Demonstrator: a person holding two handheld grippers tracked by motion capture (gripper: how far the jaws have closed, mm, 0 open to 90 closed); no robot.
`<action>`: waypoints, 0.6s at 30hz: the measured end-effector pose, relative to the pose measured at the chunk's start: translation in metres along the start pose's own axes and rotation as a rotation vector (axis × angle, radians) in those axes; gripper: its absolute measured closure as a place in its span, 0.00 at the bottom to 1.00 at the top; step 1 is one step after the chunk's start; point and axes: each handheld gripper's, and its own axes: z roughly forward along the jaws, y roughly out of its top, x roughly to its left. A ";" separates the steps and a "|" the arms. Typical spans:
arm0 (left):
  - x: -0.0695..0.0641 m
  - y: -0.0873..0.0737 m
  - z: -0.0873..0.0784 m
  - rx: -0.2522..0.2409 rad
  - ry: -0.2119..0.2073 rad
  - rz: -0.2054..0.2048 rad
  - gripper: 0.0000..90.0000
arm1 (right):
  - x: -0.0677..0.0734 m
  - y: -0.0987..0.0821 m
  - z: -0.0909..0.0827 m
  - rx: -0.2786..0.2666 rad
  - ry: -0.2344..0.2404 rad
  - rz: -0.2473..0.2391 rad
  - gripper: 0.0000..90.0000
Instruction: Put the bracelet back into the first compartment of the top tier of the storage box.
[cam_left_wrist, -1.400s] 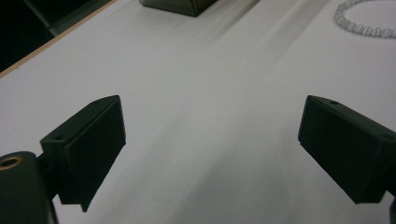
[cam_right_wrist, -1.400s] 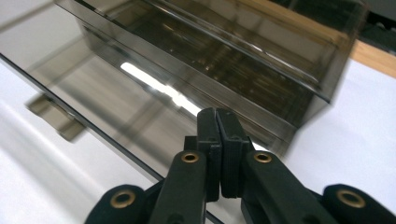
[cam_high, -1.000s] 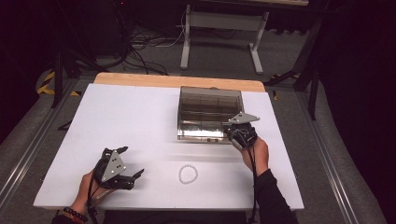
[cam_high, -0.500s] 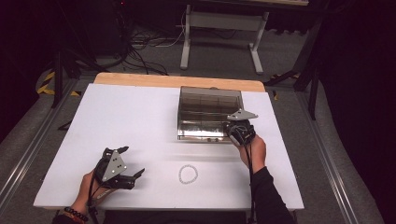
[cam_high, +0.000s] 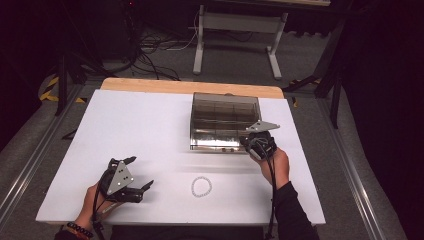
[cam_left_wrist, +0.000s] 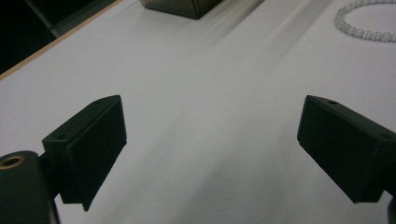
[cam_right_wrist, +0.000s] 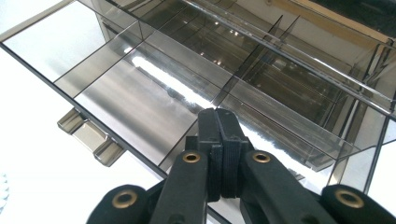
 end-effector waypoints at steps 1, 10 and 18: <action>0.000 0.000 0.000 0.001 0.000 0.002 0.10 | 0.000 0.000 0.000 -0.002 0.001 0.002 1.00; -0.001 0.001 0.001 0.002 -0.002 0.004 0.10 | 0.001 0.001 0.001 -0.006 -0.014 0.005 1.00; -0.003 0.002 0.002 0.007 -0.021 -0.001 0.10 | 0.000 0.000 0.000 -0.022 0.002 0.027 1.00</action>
